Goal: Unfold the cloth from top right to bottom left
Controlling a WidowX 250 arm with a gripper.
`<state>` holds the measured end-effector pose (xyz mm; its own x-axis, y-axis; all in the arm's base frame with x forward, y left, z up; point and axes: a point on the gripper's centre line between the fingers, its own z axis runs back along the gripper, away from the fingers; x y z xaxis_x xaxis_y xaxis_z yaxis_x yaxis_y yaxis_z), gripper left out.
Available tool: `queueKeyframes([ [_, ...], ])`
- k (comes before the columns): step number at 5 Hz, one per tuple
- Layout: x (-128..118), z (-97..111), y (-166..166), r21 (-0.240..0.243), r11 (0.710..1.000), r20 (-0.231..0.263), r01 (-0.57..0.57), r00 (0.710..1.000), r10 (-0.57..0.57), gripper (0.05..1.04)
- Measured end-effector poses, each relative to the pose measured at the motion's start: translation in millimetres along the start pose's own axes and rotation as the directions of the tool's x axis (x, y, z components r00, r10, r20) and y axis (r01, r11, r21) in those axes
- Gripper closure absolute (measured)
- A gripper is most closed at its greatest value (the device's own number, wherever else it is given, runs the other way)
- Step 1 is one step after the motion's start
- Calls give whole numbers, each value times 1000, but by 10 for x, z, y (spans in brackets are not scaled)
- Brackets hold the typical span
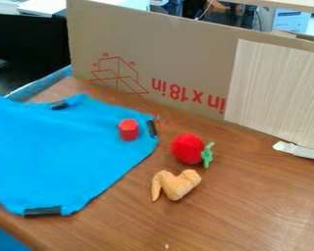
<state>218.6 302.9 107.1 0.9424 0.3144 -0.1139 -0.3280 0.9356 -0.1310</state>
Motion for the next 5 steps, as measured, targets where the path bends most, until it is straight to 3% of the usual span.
queueKeyframes([
  [1, -83, 9, 50, 42, 999, -58, 4, 998, -1, 615],
  [2, -82, 22, 22, 57, 998, -84, 29, 996, -24, 285],
  [3, -74, 174, 43, 74, 996, -130, 54, 991, -44, 86],
  [4, -53, 347, -62, 105, 984, -199, 142, 973, -119, 82],
  [5, 1, 551, -304, 124, 938, -313, 324, 910, -273, 82],
])
